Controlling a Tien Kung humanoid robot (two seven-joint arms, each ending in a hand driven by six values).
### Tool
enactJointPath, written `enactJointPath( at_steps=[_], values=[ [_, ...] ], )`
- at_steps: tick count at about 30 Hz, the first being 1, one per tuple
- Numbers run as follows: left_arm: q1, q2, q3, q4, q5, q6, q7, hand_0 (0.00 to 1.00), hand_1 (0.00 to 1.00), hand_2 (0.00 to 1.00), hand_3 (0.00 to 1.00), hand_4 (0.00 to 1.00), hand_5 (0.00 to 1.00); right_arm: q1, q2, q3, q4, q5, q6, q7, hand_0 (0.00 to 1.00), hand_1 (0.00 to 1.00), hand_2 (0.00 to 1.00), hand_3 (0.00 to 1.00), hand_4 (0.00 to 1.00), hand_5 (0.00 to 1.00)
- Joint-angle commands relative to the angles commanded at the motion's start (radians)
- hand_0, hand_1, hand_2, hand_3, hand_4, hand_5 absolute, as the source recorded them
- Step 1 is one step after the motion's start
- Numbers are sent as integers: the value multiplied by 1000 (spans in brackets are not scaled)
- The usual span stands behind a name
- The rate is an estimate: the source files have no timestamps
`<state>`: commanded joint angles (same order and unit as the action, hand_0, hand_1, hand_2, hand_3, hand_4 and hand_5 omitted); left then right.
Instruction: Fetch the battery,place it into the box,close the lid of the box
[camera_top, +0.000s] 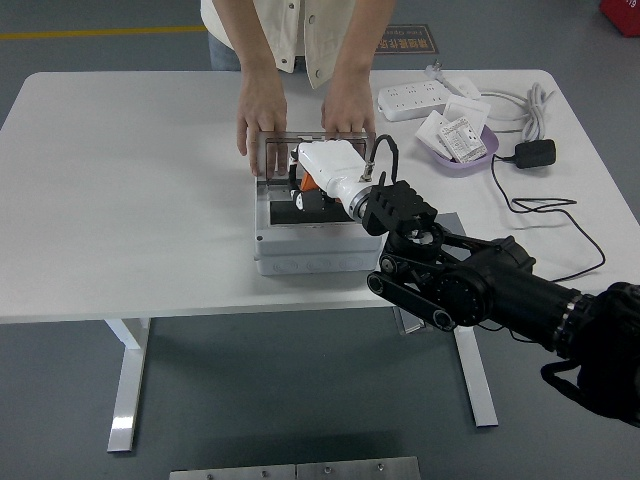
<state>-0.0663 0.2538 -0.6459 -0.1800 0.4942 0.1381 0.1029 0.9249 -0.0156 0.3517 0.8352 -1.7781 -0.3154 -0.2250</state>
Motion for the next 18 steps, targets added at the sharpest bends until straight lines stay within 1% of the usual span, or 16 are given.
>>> enactJointPath(
  at_steps=[3,12,13,18],
  values=[
    [-2,0,3,0,-2,0,-1,578,593,554,568,556,22,1,4,-3,-4,20,-22,14,70,165,219,203,2,2],
    [-2,1,3,0,0,0,0,578,593,554,568,552,18,-6,7,-2,-3,105,-66,90,70,166,220,203,2,2],
    [-2,1,3,0,0,0,0,578,591,553,567,547,14,-7,8,-3,-2,109,-71,97,123,190,262,246,22,2],
    [-1,0,-1,0,6,-1,2,578,591,553,567,547,14,-10,10,-6,-2,118,-93,122,123,190,262,246,22,2]
  ],
)
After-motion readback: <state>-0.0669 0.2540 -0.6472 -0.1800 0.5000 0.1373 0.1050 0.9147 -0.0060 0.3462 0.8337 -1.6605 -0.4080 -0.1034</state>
